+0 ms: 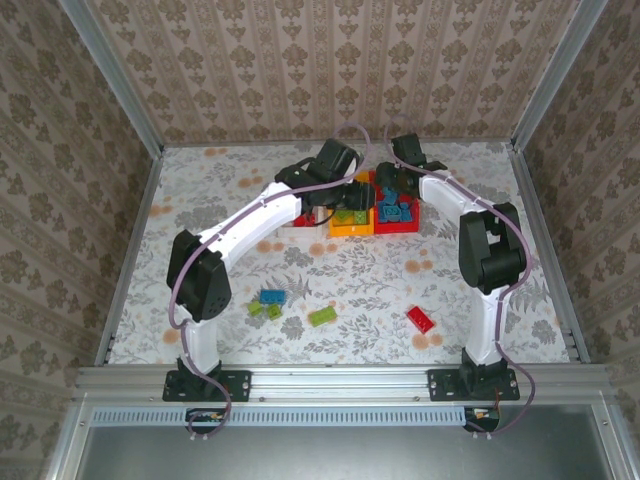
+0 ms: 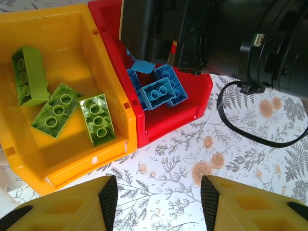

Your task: Sort the legos into containers by color

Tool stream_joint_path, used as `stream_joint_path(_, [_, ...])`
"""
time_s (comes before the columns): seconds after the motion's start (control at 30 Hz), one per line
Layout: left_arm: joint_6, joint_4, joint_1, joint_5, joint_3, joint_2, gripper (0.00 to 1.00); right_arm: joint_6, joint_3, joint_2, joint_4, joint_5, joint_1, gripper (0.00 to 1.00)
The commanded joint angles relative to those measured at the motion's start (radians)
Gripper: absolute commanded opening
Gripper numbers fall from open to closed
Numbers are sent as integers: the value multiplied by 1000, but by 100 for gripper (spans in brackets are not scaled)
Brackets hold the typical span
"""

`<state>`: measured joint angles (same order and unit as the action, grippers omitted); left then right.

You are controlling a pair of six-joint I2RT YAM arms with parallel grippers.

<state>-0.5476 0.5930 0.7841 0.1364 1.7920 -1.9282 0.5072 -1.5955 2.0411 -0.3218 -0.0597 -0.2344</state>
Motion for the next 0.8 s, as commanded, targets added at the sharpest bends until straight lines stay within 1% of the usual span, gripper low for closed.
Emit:
stream_joint_path(0.0, [44, 13, 0, 16, -38, 48, 52, 2, -11, -43, -31, 13, 0, 67])
stream_joint_path(0.17, [115, 27, 16, 74, -73, 55, 54, -16, 68, -177, -25, -7, -4, 66])
stream_joint_path(0.23, [163, 47, 41, 102, -78, 44, 54, -24, 124, -257, -25, -28, -5, 66])
stream_joint_path(0.37, [258, 77, 120, 117, -110, 21, 55, -9, 264, -440, -60, -81, -5, 63])
stream_joint_path(0.5, [318, 85, 204, 146, -117, -19, 57, 20, 396, -639, -134, -141, -5, 62])
stream_joint_path(0.57, [345, 90, 250, 160, -103, -55, 59, 33, 454, -767, -198, -176, -6, 62])
stream_joint_path(0.7, [396, 107, 323, 192, -49, -121, 62, 45, 523, -967, -332, -223, 0, 65])
stream_joint_path(0.77, [455, 117, 362, 165, -32, -146, 63, 45, 532, -1056, -401, -254, 1, 67])
